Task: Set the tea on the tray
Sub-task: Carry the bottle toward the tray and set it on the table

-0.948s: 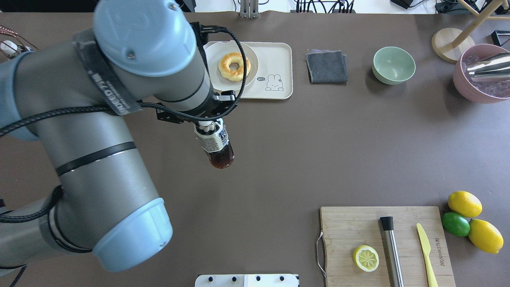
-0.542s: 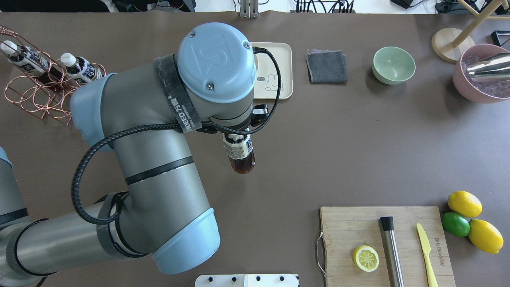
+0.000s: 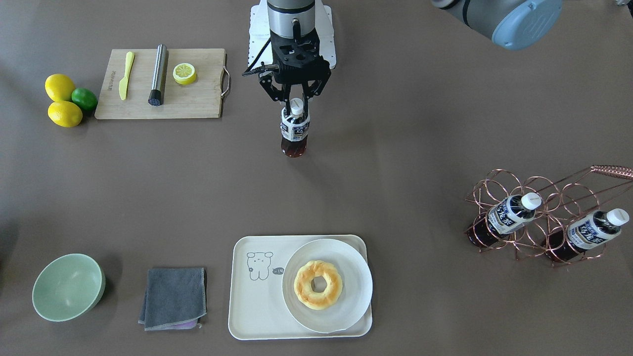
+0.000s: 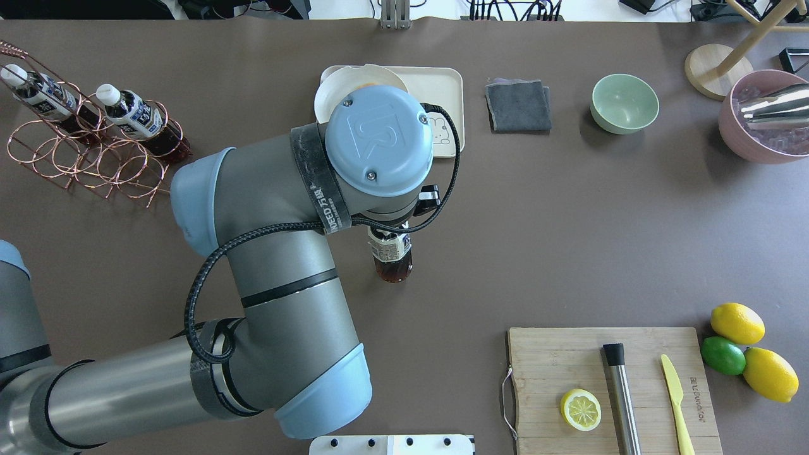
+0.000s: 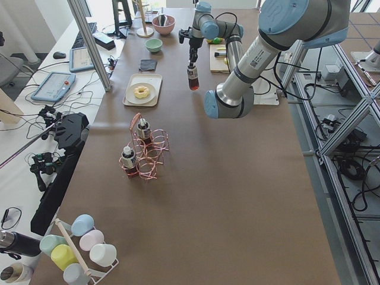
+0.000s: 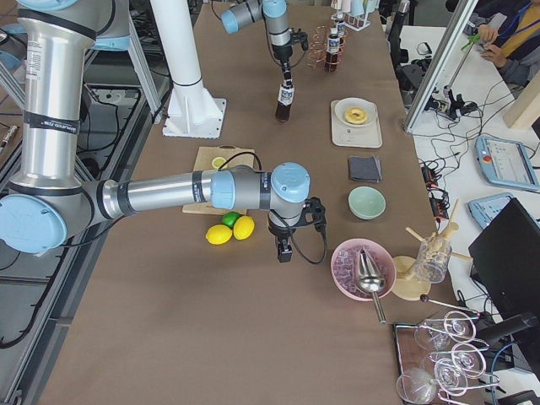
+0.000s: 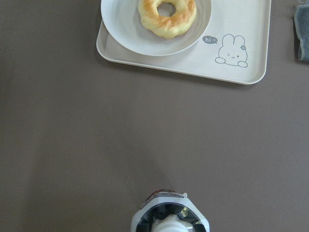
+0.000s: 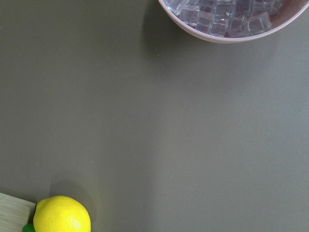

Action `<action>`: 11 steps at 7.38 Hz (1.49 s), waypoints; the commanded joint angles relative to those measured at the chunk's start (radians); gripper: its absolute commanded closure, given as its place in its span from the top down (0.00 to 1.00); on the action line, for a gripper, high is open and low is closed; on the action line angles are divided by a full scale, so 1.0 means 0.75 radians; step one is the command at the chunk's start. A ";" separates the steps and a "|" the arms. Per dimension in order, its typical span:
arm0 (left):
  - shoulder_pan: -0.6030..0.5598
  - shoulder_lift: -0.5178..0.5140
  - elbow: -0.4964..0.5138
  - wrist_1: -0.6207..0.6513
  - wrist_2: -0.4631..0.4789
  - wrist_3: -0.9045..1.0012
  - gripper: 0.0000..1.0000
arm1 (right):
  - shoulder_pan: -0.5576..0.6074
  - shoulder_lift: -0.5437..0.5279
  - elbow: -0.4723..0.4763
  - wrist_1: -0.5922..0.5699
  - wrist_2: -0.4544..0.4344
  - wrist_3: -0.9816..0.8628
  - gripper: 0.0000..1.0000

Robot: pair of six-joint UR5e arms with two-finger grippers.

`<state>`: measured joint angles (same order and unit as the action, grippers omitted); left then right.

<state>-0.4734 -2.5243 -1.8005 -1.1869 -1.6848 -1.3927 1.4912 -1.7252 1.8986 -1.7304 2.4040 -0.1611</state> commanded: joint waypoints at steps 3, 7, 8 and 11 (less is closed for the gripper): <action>0.052 0.011 0.004 -0.013 0.048 -0.002 0.00 | 0.000 -0.003 -0.001 0.000 0.000 0.000 1.00; 0.056 0.016 0.006 -0.013 0.054 -0.004 0.00 | 0.000 -0.003 -0.001 -0.002 0.000 0.002 1.00; 0.056 0.020 0.004 -0.013 0.076 -0.004 0.00 | 0.000 -0.003 0.001 0.000 -0.002 0.002 1.00; 0.056 0.022 0.002 -0.013 0.078 -0.002 0.89 | 0.000 -0.001 0.001 0.000 -0.002 0.000 1.00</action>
<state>-0.4311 -2.5093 -1.7986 -1.1966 -1.6286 -1.3959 1.4910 -1.7267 1.8996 -1.7304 2.4029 -0.1596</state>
